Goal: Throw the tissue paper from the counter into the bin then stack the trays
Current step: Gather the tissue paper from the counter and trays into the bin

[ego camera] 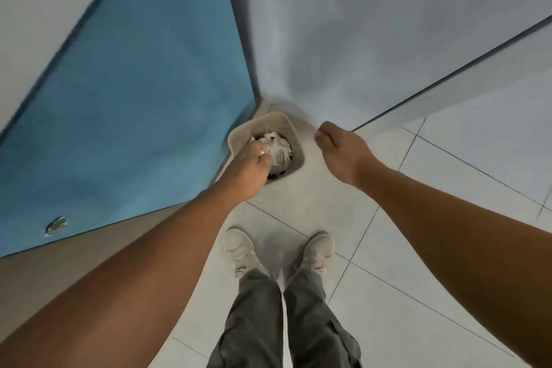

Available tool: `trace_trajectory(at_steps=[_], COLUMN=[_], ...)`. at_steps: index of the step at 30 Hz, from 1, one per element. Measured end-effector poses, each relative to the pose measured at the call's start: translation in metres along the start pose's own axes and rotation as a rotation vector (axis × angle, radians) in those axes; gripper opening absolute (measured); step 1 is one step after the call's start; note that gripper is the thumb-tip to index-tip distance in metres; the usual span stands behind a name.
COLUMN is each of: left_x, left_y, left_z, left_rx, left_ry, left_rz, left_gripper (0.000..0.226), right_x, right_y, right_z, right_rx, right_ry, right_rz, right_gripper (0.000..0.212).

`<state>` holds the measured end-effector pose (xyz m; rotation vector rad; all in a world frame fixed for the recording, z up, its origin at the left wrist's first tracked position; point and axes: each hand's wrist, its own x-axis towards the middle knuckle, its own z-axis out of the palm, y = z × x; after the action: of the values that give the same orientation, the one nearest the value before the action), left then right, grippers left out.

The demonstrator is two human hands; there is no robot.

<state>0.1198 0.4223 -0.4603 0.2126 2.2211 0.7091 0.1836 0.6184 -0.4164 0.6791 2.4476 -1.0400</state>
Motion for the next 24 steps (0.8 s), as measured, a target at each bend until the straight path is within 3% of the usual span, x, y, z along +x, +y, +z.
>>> trace_trajectory(at_steps=[5,11,15,24], left_x=[0.068,0.139,0.156,0.12], left_y=[-0.04,-0.062,-0.076,-0.074], left_z=[0.026,0.049,0.056,0.025], left_rx=[0.094,-0.069,-0.078,-0.007], left_ry=[0.042,0.011,0.06,0.177], left_rz=[-0.069,-0.169,-0.172,-0.079], left_gripper=[0.032,0.055,0.08,0.052], right_x=[0.04,0.073,0.085,0.103], right_y=[0.033,0.055,0.067,0.047], right_z=[0.052,0.099,0.118,0.134], right_rx=[0.065,0.145,0.109,0.088], right_ry=[-0.079,-0.079,-0.092,0.01], right_rz=[0.077,0.105,0.104,-0.021], right_gripper=[0.033,0.05,0.027,0.031])
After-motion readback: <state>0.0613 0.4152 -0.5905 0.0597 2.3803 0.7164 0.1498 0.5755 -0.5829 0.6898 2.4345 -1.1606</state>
